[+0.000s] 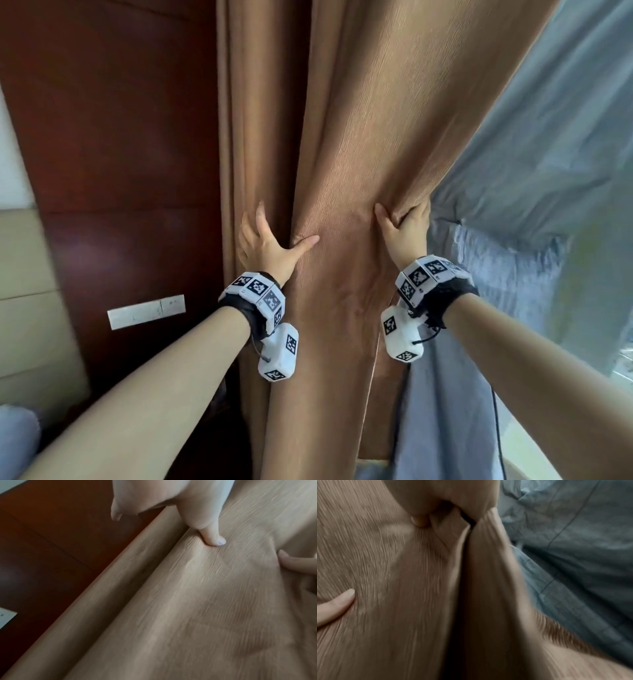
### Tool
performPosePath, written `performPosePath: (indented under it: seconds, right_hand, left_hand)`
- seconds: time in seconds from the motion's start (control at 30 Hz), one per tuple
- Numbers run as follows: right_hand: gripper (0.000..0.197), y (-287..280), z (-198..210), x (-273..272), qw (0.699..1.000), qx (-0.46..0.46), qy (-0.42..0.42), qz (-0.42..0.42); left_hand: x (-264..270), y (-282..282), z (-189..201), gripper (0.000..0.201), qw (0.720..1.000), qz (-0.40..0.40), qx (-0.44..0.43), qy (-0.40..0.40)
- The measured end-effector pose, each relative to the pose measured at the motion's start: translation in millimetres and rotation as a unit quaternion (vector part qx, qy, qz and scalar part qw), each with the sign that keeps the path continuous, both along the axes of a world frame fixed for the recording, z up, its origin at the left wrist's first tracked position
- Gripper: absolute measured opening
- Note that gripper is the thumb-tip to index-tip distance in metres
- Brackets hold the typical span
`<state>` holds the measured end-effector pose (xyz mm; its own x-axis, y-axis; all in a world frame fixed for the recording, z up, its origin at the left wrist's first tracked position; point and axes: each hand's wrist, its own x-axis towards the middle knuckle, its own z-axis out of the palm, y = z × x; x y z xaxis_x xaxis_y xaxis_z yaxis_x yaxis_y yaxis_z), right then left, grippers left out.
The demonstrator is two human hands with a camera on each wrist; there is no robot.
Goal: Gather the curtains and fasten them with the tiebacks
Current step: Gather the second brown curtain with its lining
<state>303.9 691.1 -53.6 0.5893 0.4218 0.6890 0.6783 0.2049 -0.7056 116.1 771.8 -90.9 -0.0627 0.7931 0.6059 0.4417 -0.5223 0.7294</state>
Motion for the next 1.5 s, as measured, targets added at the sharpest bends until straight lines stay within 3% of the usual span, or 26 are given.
performPosePath:
  seconds: [0.17, 0.53, 0.97, 1.3, 1.5]
  right_hand:
    - [0.090, 88.8, 4.7, 5.5, 1.000, -0.011, 0.005, 0.012]
    - [0.083, 248.4, 3.0, -5.2, 0.999, -0.023, -0.031, 0.025]
    - [0.065, 437.2, 22.6, -40.9, 0.998, -0.050, -0.024, -0.006]
    - [0.051, 503.5, 17.4, -42.8, 0.999, -0.043, 0.015, -0.013]
    - [0.052, 490.9, 9.2, -37.4, 0.997, -0.054, 0.003, -0.046]
  left_hand:
    - [0.4, 84.3, 5.3, 0.121, 1.000, 0.008, 0.012, 0.010]
    - [-13.6, 239.1, 6.4, 0.131, 0.998, 0.009, -0.050, -0.023]
    - [-37.7, 443.2, 23.1, 0.137, 0.991, -0.094, -0.079, -0.044]
    - [-27.1, 535.5, 23.9, 0.146, 0.965, -0.215, -0.139, -0.054]
    - [-8.8, 545.3, 26.9, 0.126, 0.891, -0.387, -0.213, -0.105]
